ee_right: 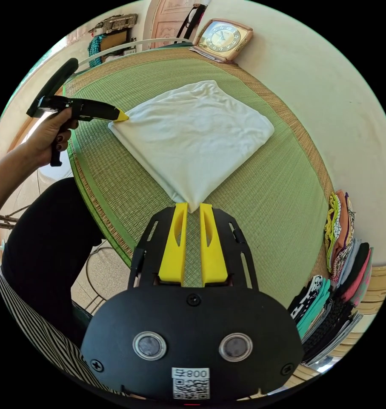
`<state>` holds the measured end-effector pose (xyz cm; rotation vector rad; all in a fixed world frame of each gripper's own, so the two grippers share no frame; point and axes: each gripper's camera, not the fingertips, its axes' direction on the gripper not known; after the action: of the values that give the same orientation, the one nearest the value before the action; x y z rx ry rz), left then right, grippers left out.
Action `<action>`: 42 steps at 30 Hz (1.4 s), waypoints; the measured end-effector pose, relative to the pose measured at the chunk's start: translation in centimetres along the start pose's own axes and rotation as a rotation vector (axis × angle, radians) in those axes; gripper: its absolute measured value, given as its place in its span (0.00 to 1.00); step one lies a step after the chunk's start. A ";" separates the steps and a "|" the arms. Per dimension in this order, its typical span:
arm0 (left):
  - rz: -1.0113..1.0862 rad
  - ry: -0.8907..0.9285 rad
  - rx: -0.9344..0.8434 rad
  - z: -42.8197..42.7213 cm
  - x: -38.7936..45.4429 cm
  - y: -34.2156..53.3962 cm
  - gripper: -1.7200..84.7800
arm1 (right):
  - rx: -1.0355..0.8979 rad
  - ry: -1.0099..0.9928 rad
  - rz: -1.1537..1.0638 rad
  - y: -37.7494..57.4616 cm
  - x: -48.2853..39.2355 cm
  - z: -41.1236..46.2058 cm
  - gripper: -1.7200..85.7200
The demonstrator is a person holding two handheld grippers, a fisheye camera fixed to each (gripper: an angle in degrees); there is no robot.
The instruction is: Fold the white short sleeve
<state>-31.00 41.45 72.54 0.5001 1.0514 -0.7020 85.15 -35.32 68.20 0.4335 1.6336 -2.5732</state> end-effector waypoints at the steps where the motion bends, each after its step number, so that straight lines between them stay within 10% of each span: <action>1: -0.002 0.004 0.000 0.0 -0.1 0.0 0.02 | -0.001 0.008 0.004 0.1 0.1 0.0 0.10; 16: -0.050 0.035 0.020 0.0 -1.0 0.4 0.02 | -0.027 0.022 -0.187 2.6 0.9 0.5 0.03; 42: -0.060 0.071 -0.013 0.3 -0.8 2.5 0.04 | 0.028 -0.455 0.106 3.7 16.4 0.8 0.02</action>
<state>-29.27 43.23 73.52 0.4871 1.1410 -0.7342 70.00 -36.06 60.86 -0.0657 1.3753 -2.3862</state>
